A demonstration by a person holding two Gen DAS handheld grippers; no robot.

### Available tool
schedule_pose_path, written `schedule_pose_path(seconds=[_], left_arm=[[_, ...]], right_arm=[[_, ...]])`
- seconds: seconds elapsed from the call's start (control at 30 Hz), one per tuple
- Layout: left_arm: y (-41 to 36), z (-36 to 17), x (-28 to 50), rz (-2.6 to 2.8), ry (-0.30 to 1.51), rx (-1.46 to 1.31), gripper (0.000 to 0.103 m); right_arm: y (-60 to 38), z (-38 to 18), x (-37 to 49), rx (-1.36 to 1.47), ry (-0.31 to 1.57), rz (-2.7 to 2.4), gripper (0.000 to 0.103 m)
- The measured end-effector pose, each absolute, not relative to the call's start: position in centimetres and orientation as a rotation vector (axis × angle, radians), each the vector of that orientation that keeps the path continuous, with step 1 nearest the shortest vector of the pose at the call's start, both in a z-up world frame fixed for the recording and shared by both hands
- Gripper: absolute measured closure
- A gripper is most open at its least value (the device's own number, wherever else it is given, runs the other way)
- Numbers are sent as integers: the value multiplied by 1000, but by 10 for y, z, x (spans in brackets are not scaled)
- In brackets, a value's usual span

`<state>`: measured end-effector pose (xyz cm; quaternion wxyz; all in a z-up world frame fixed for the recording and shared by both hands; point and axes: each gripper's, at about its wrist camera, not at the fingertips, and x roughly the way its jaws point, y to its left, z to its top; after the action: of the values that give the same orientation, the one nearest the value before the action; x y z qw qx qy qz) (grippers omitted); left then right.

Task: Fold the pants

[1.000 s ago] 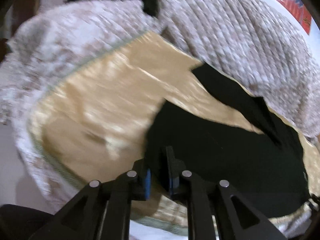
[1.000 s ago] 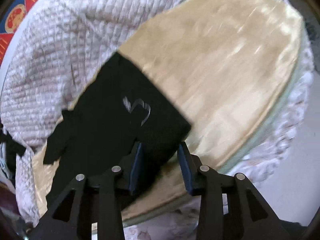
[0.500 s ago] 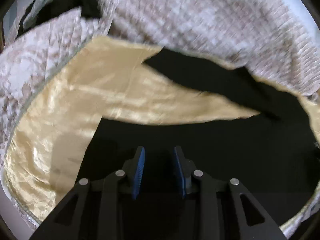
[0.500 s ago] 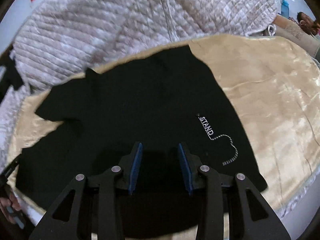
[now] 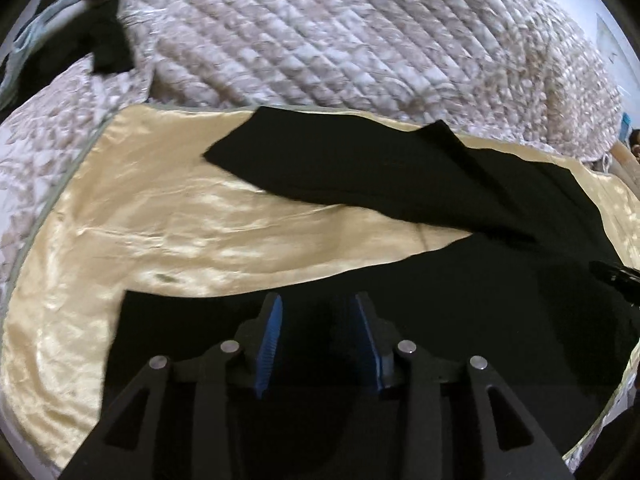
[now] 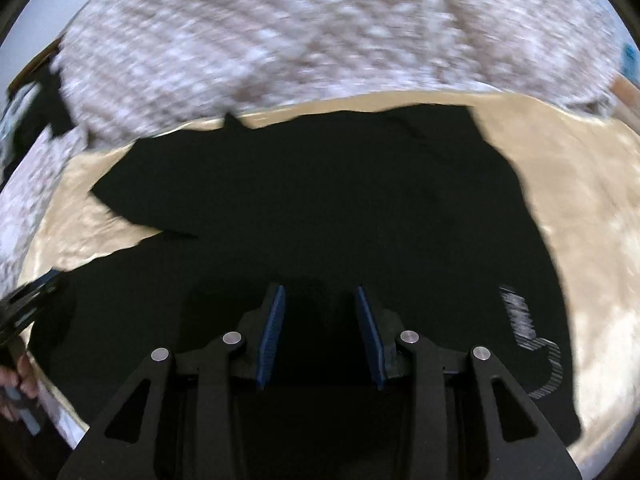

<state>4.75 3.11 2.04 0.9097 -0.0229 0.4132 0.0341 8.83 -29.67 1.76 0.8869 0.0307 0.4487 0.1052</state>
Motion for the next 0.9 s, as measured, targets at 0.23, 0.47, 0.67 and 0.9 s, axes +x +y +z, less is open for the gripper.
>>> schedule_pose_path(seconds=[0.23, 0.47, 0.67, 0.9], left_arm=[[34, 4, 52, 87, 883, -62, 52], [55, 6, 47, 168, 877, -109, 52], [62, 1, 48, 208, 905, -102, 52], [65, 4, 36, 224, 895, -117, 52]], right_arm=[[-256, -10, 96, 0, 1003, 297, 59], [-261, 0, 97, 10, 949, 227, 59], [-253, -8, 99, -7, 986, 242, 59], [-248, -1, 93, 1, 955, 262, 59]])
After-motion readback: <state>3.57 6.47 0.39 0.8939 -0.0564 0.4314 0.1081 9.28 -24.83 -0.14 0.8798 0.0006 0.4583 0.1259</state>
